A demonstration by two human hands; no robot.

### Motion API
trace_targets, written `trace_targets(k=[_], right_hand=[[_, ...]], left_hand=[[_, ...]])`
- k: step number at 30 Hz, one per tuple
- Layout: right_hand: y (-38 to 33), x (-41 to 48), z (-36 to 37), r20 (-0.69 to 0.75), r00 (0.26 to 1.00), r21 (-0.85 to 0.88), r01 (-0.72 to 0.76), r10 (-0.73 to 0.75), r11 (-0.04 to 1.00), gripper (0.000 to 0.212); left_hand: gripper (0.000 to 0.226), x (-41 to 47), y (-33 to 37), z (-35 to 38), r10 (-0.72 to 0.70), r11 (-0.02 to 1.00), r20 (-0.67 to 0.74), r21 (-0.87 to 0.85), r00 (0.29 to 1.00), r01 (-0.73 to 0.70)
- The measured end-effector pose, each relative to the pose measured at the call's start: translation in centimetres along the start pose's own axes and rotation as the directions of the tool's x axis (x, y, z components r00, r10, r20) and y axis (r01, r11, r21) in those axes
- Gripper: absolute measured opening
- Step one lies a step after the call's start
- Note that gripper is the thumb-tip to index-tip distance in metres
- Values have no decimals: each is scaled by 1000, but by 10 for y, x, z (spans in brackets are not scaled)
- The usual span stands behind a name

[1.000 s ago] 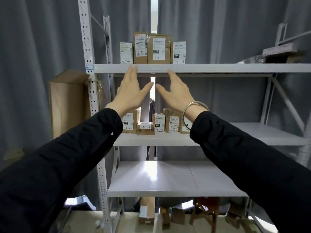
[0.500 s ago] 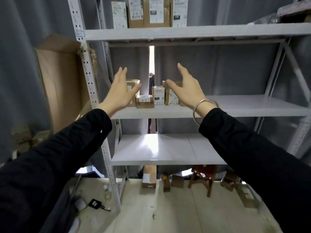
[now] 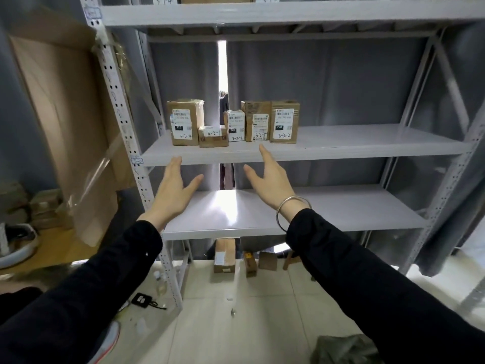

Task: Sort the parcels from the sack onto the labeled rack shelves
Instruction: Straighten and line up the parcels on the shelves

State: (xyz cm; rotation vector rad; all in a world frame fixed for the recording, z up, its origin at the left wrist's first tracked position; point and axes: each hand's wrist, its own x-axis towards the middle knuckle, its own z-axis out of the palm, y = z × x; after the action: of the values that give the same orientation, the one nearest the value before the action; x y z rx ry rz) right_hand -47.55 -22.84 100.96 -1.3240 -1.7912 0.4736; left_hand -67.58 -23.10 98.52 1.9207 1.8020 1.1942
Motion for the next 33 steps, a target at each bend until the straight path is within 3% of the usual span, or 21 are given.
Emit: trace_targets(k=[6,12,17,22,33], right_hand=[[15,7,-12,-11,1000,-21,21,-21,1000,63],[37,24,-20,-13,999,-26,-30,30,999,63],[37,50,10,-10,1000,84,12,-11,996,56],[30,111,53,-27,999,197,43,-38,979,62],[1,226,83,-102,988,129,130,-117,983,61]], left_hand=[[69,8,26,49,83,991,25,-107,996,-80],[71,30,28,75,34,990,57,-135,998,-26],[74,53,4,69,15,983,49,-182,999,-6],[71,116,-20,52,-22,960,-49,-279,999,8],[69,224,-35,41,94,950,-91,-290,991,-117]])
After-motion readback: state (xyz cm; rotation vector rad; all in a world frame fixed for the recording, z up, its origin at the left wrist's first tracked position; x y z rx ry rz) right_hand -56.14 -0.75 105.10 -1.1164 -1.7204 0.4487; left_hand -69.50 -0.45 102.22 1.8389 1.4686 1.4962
